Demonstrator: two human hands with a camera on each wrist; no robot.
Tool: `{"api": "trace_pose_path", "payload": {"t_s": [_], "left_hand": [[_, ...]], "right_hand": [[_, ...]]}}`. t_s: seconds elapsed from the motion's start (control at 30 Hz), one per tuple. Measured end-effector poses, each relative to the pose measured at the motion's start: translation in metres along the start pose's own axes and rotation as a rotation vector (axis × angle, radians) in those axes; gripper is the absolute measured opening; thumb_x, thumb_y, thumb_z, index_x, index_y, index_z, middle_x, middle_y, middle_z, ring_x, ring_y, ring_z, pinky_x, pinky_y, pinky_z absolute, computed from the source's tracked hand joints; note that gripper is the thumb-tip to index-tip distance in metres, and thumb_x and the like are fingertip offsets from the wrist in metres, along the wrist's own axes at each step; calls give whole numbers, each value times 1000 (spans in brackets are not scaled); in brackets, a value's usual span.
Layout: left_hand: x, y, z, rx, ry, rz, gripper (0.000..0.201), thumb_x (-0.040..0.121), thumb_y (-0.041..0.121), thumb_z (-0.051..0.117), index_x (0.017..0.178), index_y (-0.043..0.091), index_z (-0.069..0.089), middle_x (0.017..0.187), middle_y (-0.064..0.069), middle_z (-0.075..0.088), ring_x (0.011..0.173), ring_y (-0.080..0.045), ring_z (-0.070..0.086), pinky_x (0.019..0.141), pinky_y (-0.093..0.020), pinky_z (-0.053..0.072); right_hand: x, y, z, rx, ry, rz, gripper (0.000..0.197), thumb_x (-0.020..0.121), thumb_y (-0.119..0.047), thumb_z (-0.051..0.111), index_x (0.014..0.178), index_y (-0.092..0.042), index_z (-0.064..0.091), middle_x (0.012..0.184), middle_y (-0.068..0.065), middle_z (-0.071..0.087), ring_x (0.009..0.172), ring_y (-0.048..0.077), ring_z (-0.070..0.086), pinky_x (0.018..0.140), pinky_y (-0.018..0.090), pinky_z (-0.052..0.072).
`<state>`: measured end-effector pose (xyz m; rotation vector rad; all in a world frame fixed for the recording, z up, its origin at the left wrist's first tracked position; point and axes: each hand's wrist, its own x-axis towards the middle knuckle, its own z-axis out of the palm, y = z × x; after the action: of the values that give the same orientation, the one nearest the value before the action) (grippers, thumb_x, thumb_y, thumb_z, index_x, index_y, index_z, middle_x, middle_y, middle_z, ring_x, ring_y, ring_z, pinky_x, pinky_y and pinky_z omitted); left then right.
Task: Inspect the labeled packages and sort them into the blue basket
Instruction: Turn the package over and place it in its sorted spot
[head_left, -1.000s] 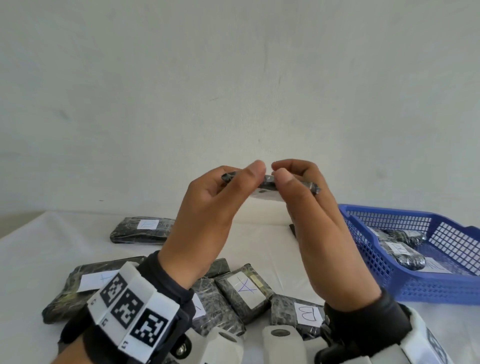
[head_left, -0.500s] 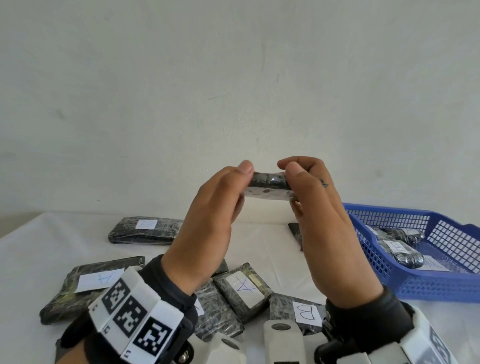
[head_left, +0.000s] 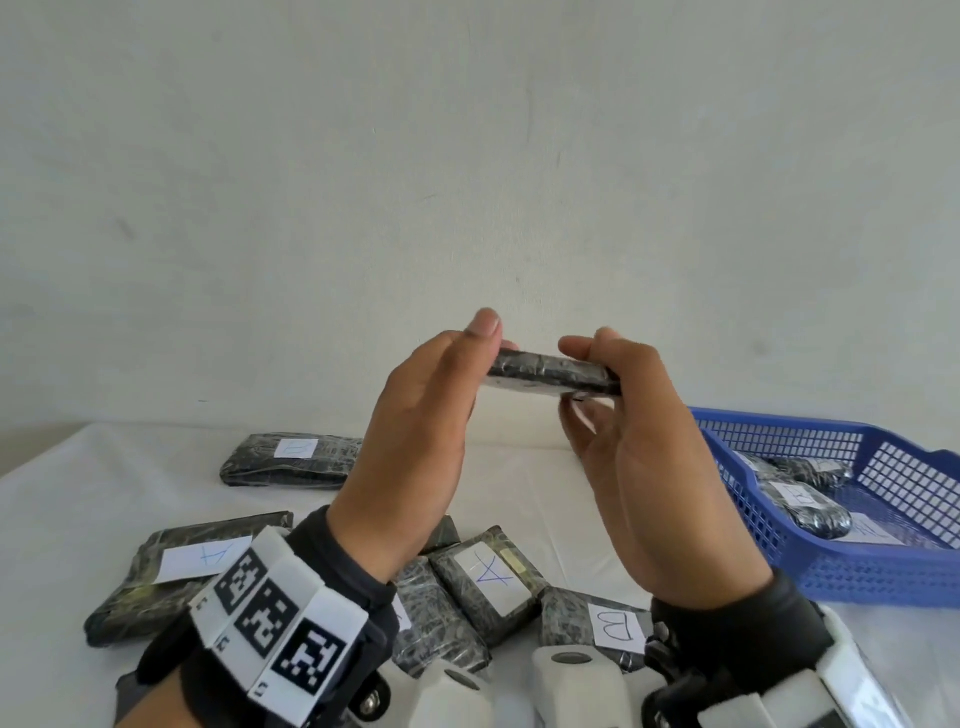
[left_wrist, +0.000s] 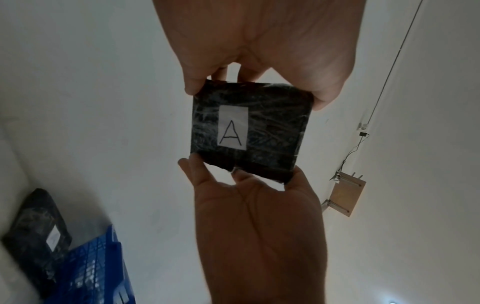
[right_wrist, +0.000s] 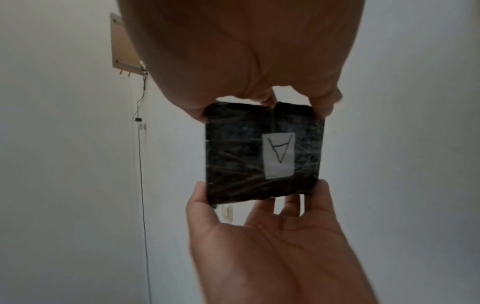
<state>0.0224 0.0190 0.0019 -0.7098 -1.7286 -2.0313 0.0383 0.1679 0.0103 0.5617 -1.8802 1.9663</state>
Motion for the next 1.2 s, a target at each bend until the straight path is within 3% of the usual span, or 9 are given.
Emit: {"api": "trace_pose_path", "payload": {"t_s": [0.1,0.2,0.3,0.4,0.63,0.8,0.9,1.03,1.2], "left_hand": [[-1,-4,-1,216,-3,46,52,81,68,51,106,27,70,123,15,63,126,-3,56,104,-21,41],[-2,-6,-2,323,-2,111,50,85,55,63,129,33,58,139,31,44,142,11,38,109,-10,38],[3,-6,-6,237,54,2,82,87,45,80,154,26,37,141,16,56,125,2,61,97,-19,54],[7,-3,-11,122,63,-121,56,95,23,75,146,18,53,113,0,77,99,-13,76,90,-42,63],[5,-3,-10,221,-132,36,24,99,-3,60,110,19,67,105,3,75,105,-14,70,95,-29,54],[-1,-4,-2,-42,-167,161,21,92,15,57,111,20,64,107,0,69,107,-19,64,97,-30,48],[-5,-2,3,-183,-163,125,22,92,34,55,106,20,66,106,-4,68,103,-39,60,99,-45,42],[-5,-1,6,-192,-136,109,21,89,35,56,98,18,63,102,4,67,103,-12,62,95,-29,44],[-6,-1,6,-179,-149,146,19,90,33,56,97,15,60,101,5,65,100,-8,62,91,-21,48]], "right_hand": [[3,-6,-4,343,68,212,14,104,-11,57,114,-9,67,84,2,72,90,17,70,88,31,63],[4,-10,-7,392,115,217,33,100,6,55,130,-8,60,94,16,78,77,18,76,70,27,65],[6,-9,-12,385,135,144,48,98,13,53,139,-14,52,105,18,76,82,20,77,68,27,64],[6,-9,-16,269,32,141,55,97,16,52,139,-20,52,106,13,76,88,19,76,70,27,62],[0,-3,-21,-284,-118,46,32,102,3,46,112,-27,54,65,-12,56,46,8,39,43,20,36],[9,-7,-12,-37,-90,-29,1,77,-43,60,78,-44,60,78,-16,49,78,11,43,81,35,36],[2,-8,-11,-26,-176,-71,10,84,-47,57,83,-37,55,90,-3,45,80,13,39,77,35,33],[-7,-10,-9,-52,-156,-130,24,90,-43,61,95,-23,50,75,-12,48,59,1,42,57,13,36],[-5,-6,-6,-74,-147,-174,31,87,-49,64,96,-22,52,74,-7,49,60,5,42,59,20,36]]}}
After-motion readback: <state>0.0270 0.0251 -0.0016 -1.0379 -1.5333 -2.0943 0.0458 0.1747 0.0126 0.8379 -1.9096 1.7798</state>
